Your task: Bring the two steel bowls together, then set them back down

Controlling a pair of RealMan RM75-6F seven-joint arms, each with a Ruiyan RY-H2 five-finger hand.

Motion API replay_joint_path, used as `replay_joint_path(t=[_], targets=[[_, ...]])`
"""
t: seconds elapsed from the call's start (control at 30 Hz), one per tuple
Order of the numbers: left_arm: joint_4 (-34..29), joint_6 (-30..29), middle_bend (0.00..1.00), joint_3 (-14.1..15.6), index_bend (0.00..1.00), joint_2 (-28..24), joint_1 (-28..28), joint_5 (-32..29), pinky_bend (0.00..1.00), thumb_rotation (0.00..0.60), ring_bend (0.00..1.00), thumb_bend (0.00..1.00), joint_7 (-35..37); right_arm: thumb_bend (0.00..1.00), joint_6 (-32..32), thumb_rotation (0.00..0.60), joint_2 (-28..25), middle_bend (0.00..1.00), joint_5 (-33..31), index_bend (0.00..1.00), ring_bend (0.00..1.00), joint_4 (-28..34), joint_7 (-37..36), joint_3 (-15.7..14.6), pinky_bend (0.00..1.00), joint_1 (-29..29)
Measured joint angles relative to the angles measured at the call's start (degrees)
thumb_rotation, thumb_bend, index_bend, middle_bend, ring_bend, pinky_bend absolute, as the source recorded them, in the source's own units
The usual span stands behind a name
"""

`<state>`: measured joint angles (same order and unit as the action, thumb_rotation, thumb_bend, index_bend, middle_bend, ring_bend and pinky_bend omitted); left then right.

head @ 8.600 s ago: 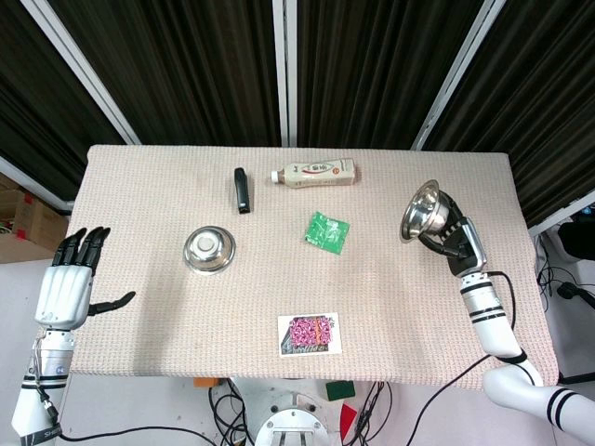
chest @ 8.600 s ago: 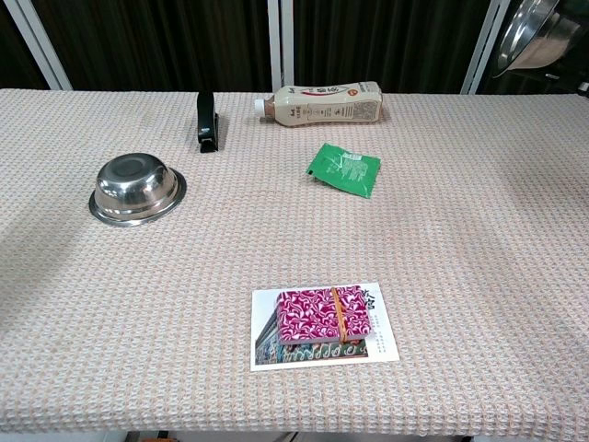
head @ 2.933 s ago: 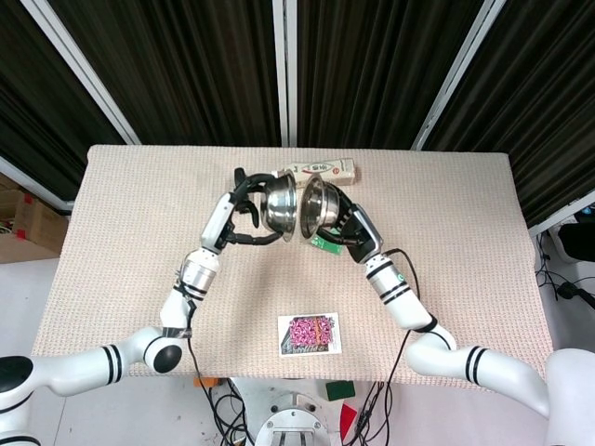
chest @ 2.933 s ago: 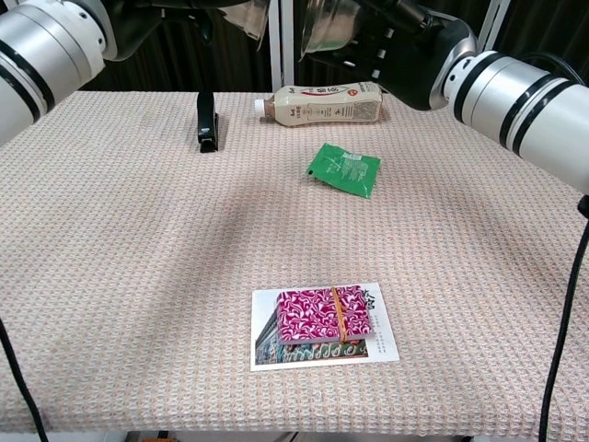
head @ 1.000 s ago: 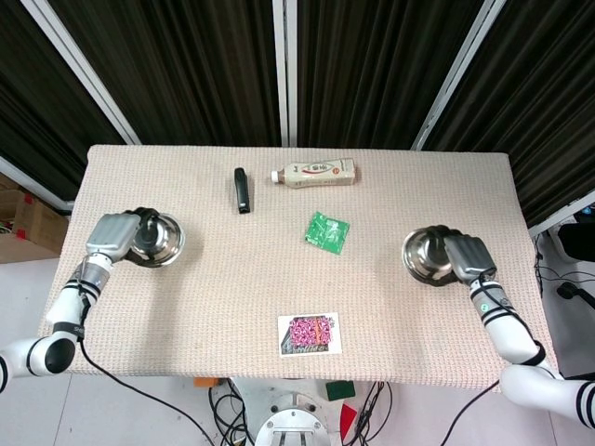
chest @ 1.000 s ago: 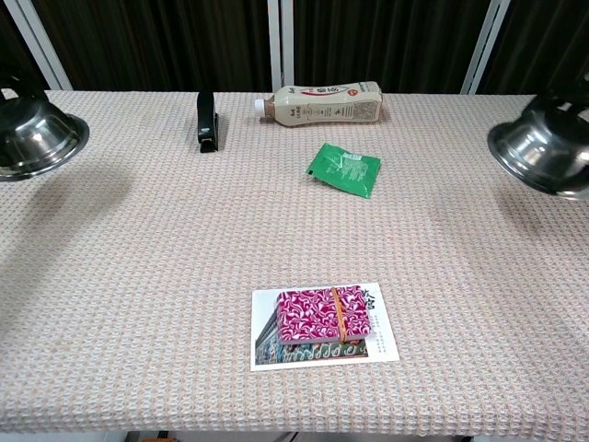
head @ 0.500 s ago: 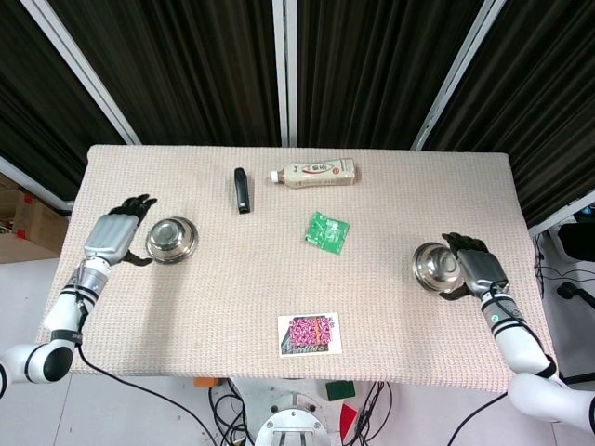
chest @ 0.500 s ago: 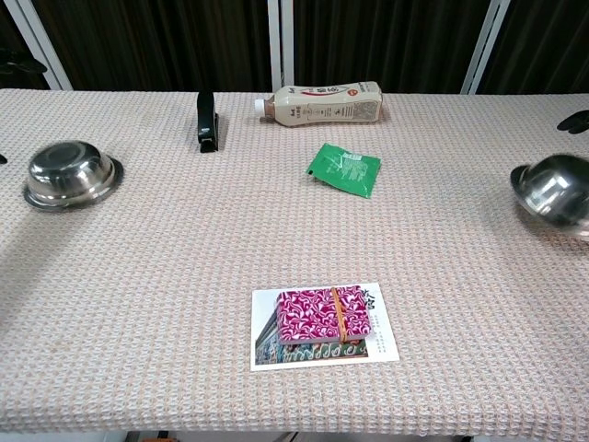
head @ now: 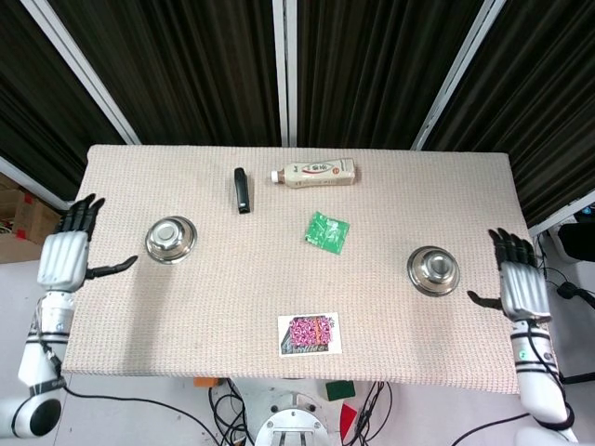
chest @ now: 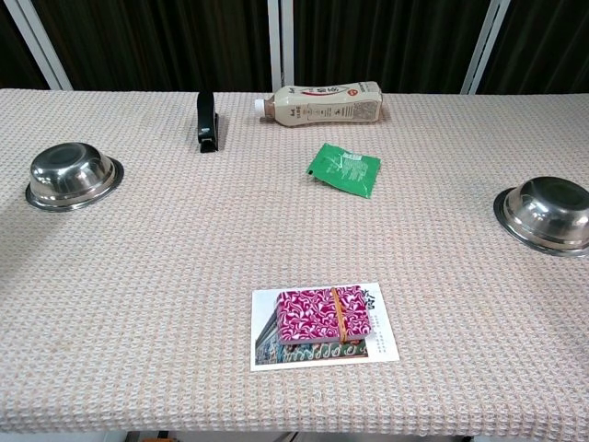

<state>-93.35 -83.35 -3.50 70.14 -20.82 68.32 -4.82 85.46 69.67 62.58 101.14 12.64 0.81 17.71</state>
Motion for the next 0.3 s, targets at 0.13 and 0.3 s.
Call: replay_joint_path(t=[0.13, 0.3], targets=[[-2.39, -7.40, 0.00, 4.50, 0.00, 1.76, 8.01, 4.59, 0.12, 0.272, 0.00, 0.00, -2.80, 0.00, 8.27, 0.600, 2.49, 0.00, 4.50, 0.00, 0.00, -2.40, -0.48, -2.44, 0.00, -8.46], [-4.80, -10.83, 0.00, 7.26, 0.00, 2.93, 12.78, 7.76, 0.12, 0.271, 0.00, 0.00, -6.92, 0.00, 9.06, 0.600, 2.89, 0.00, 8.73, 0.00, 0.00, -4.53, -2.77, -3.71, 0.00, -11.69]])
